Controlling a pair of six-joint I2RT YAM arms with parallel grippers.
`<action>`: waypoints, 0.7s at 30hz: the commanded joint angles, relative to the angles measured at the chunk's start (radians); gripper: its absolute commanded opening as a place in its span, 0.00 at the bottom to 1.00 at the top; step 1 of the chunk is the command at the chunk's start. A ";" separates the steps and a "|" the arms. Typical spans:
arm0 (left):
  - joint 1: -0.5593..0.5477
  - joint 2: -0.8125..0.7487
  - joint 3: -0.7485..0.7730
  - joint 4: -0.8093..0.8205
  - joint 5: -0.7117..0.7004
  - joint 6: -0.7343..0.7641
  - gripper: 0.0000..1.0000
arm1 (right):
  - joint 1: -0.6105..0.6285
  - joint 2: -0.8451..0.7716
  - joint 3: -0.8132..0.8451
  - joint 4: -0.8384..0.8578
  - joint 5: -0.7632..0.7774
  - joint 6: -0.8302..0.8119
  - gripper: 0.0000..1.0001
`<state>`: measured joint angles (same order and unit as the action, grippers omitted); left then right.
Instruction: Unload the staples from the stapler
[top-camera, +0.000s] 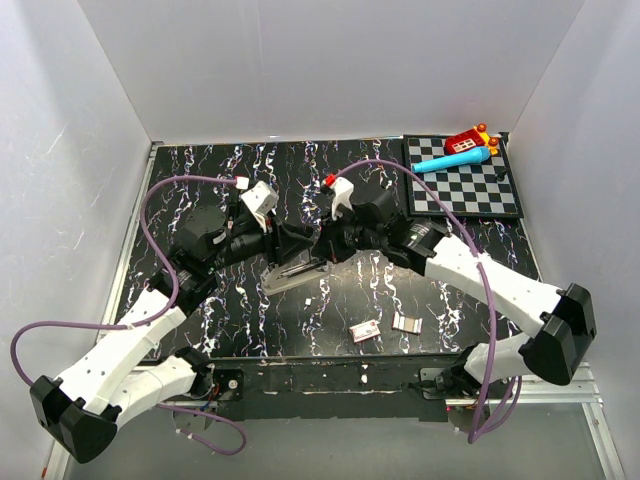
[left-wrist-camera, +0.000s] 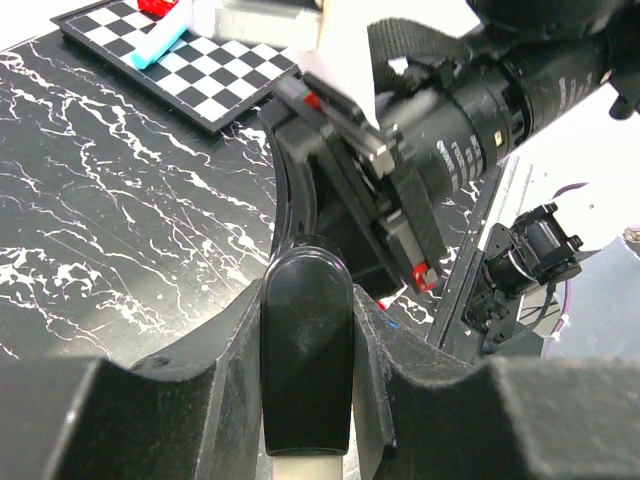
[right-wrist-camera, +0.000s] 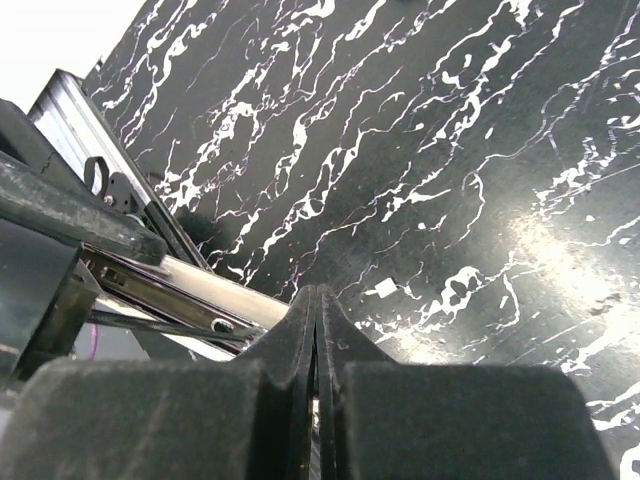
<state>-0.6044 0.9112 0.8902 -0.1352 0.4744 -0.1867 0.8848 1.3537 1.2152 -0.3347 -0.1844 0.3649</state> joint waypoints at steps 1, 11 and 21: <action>0.002 -0.009 0.033 0.129 -0.069 -0.022 0.00 | 0.048 0.038 -0.016 0.036 -0.009 0.020 0.01; 0.002 -0.024 0.023 0.184 -0.215 -0.059 0.00 | 0.055 0.074 -0.062 0.105 -0.007 0.088 0.01; 0.002 -0.006 0.009 0.249 -0.353 -0.103 0.00 | 0.055 0.067 -0.124 0.169 -0.001 0.144 0.01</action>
<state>-0.6125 0.9211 0.8898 -0.0574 0.2676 -0.2932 0.9249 1.4155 1.1137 -0.1688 -0.1589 0.4728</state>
